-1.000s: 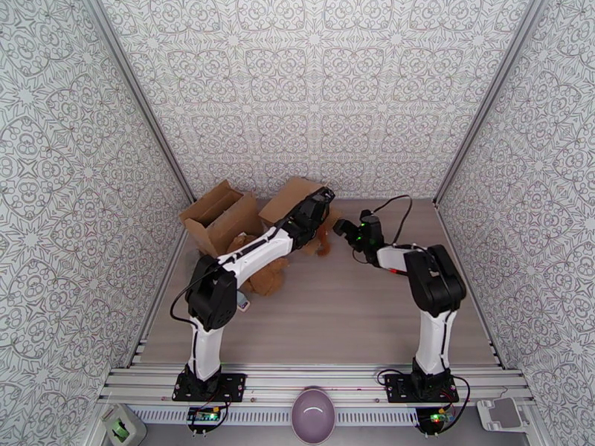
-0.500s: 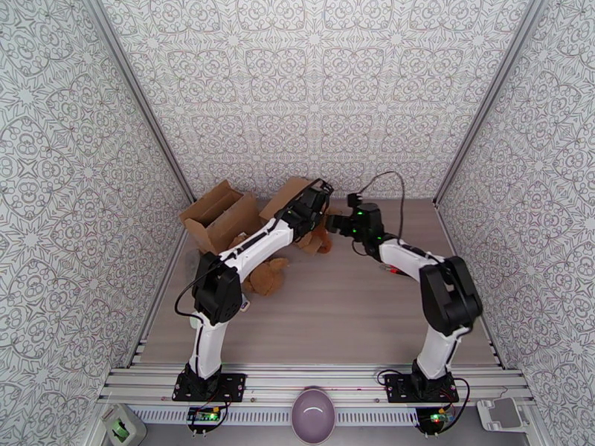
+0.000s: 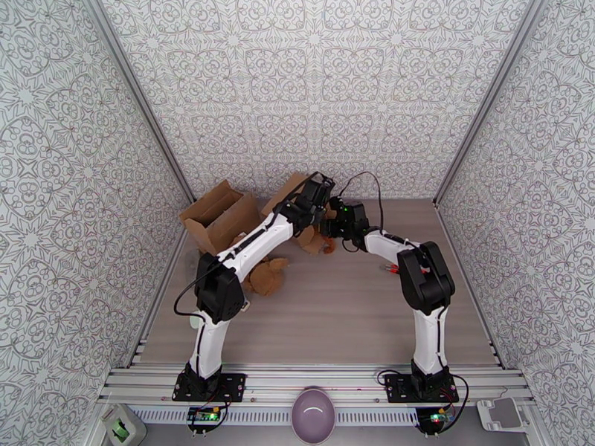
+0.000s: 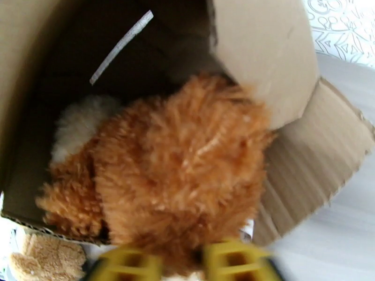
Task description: Unpack the express box
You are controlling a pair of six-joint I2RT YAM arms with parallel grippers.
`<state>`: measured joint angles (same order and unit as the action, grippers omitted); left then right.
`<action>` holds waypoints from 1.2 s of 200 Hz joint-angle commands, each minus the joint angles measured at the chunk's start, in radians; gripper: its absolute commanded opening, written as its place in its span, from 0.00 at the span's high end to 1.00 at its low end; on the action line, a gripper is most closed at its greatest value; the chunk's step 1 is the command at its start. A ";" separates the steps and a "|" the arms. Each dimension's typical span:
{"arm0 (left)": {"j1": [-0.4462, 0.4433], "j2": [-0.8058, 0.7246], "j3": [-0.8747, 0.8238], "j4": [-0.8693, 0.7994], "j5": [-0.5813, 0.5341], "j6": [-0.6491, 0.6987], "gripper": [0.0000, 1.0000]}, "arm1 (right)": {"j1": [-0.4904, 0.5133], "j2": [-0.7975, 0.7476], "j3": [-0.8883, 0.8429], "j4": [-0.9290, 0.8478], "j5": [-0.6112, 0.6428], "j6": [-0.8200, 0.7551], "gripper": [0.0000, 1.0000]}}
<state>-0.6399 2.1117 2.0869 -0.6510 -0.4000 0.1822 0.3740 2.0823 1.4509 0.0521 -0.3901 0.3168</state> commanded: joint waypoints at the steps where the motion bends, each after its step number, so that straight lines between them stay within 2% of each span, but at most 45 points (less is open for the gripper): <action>1: 0.020 -0.018 0.073 0.014 0.033 -0.056 1.00 | -0.001 -0.034 0.012 -0.082 -0.022 -0.030 1.00; 17: 0.022 -0.007 0.096 -0.009 0.030 -0.052 1.00 | -0.001 -0.065 0.004 -0.126 -0.016 -0.038 1.00; 27: 0.020 -0.005 0.094 -0.014 0.026 -0.046 1.00 | -0.001 -0.100 -0.034 -0.123 0.010 -0.039 0.76; 52: 0.011 -0.017 0.072 -0.006 0.023 -0.033 1.00 | -0.001 -0.115 -0.081 -0.136 0.041 -0.081 0.59; 107: 0.009 -0.038 0.082 -0.021 0.040 -0.011 1.00 | -0.001 -0.082 -0.138 -0.085 0.033 -0.111 0.46; 125: 0.019 -0.043 0.098 -0.041 0.047 -0.022 1.00 | -0.010 -0.089 -0.153 -0.077 -0.001 -0.099 0.47; 144: 0.038 -0.051 0.111 -0.050 0.059 -0.053 1.00 | -0.014 -0.105 -0.171 -0.066 -0.065 -0.077 0.54; 178: 0.056 -0.062 0.118 -0.043 0.073 -0.075 1.00 | -0.014 -0.102 -0.194 -0.035 -0.200 -0.026 0.91; 191: 0.066 -0.059 0.117 -0.049 0.066 -0.076 1.00 | -0.015 -0.124 -0.203 -0.039 -0.229 -0.011 1.00; 217: 0.090 -0.043 0.120 -0.075 0.064 -0.087 1.00 | -0.020 -0.231 -0.222 -0.081 -0.234 -0.005 1.00; 240: 0.110 -0.024 0.131 -0.090 0.077 -0.097 1.00 | -0.044 -0.392 -0.250 -0.079 -0.214 0.022 1.00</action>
<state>-0.5602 2.1109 2.1559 -0.7635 -0.3283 0.1242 0.3550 1.8793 1.2224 -0.0193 -0.5739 0.3027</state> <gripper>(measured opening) 0.078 0.043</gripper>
